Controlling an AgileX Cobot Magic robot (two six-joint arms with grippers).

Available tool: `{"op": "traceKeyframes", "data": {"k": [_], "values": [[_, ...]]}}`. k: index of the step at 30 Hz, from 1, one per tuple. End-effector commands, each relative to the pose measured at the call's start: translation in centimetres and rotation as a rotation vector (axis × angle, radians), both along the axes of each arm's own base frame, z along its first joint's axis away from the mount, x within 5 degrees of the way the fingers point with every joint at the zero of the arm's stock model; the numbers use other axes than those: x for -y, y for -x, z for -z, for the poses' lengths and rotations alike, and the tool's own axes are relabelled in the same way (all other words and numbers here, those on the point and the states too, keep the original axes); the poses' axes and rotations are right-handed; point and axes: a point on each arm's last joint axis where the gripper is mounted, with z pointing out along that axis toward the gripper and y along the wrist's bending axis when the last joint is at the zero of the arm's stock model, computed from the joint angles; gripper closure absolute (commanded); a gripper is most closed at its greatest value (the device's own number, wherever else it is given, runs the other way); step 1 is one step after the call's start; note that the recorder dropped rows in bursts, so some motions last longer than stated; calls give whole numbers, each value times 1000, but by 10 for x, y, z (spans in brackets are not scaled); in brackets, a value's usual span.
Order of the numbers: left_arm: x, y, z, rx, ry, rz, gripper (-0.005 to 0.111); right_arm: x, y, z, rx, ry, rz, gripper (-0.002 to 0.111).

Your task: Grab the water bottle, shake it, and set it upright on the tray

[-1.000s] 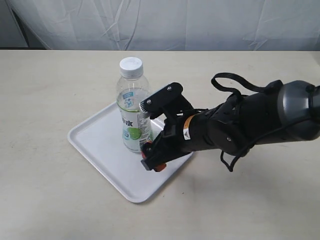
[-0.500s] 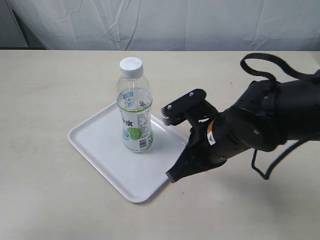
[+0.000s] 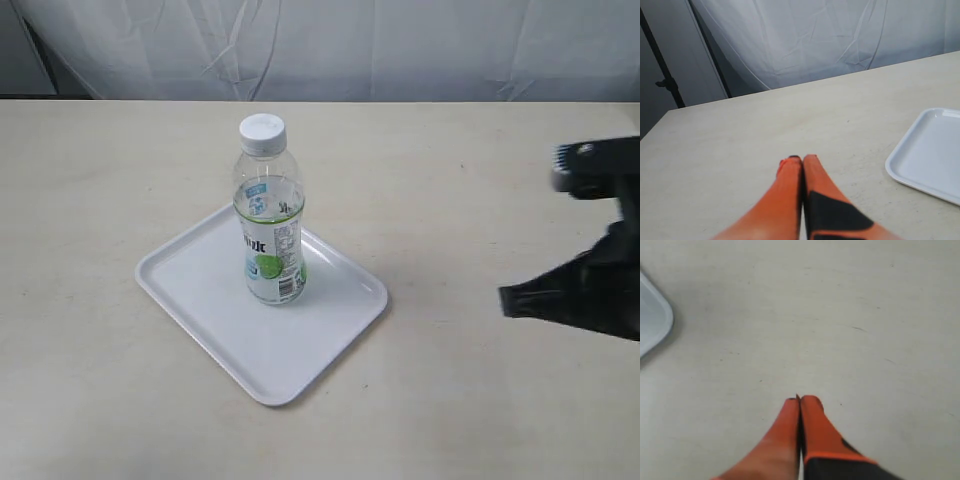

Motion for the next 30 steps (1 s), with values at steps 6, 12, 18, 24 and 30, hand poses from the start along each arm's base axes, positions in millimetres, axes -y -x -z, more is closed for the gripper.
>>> {"op": "traceKeyframes", "data": {"k": [6, 12, 18, 24, 30], "values": [[0, 0, 1, -1, 4, 0, 106, 52, 50, -47, 108, -378, 72, 109], [0, 0, 1, -1, 4, 0, 106, 70, 58, -53, 145, -502, 199, 109], [0, 0, 1, -1, 4, 0, 106, 92, 63, -52, 182, -560, 456, 109], [0, 0, 1, -1, 4, 0, 106, 103, 74, -31, 355, -634, 511, 109], [0, 0, 1, -1, 4, 0, 106, 105, 80, 25, 464, -670, 564, 109]]}}
